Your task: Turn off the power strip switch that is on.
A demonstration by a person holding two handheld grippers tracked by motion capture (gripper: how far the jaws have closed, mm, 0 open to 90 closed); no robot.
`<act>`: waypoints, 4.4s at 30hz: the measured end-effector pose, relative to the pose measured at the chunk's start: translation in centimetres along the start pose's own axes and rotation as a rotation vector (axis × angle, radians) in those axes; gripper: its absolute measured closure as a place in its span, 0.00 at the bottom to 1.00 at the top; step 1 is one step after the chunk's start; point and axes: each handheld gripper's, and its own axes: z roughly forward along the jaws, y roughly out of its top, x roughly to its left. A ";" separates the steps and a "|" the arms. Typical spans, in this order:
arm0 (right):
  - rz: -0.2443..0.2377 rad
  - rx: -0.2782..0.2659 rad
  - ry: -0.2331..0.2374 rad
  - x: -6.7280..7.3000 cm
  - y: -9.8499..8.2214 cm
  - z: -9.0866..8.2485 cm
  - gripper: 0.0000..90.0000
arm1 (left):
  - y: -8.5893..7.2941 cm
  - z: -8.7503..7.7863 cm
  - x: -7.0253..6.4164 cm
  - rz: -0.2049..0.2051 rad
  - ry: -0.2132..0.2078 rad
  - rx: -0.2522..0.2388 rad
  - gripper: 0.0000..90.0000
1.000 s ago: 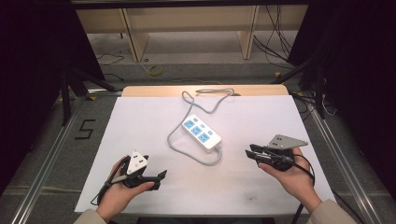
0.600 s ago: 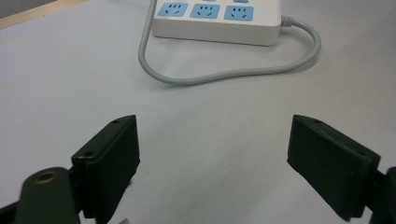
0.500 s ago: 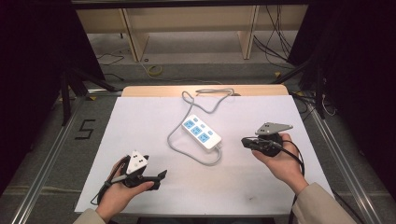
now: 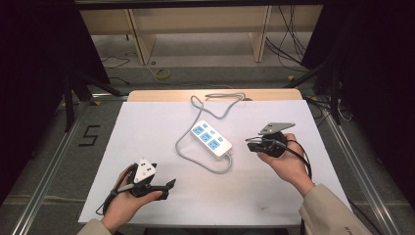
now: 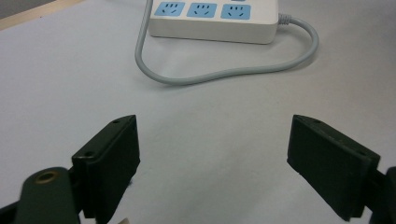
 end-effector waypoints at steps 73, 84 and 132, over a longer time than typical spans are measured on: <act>-0.033 0.086 0.018 1.0 7.6 6.9 1.00 | 0.0 -0.1 -0.1 0.014 -0.004 0.007 0.19; -0.039 0.100 0.011 0.9 8.4 8.1 1.00 | 0.0 -0.1 -0.1 0.015 -0.005 0.006 0.19; -0.031 0.236 -0.017 0.4 10.1 15.6 1.00 | 0.0 -0.2 0.0 0.021 -0.013 0.001 0.19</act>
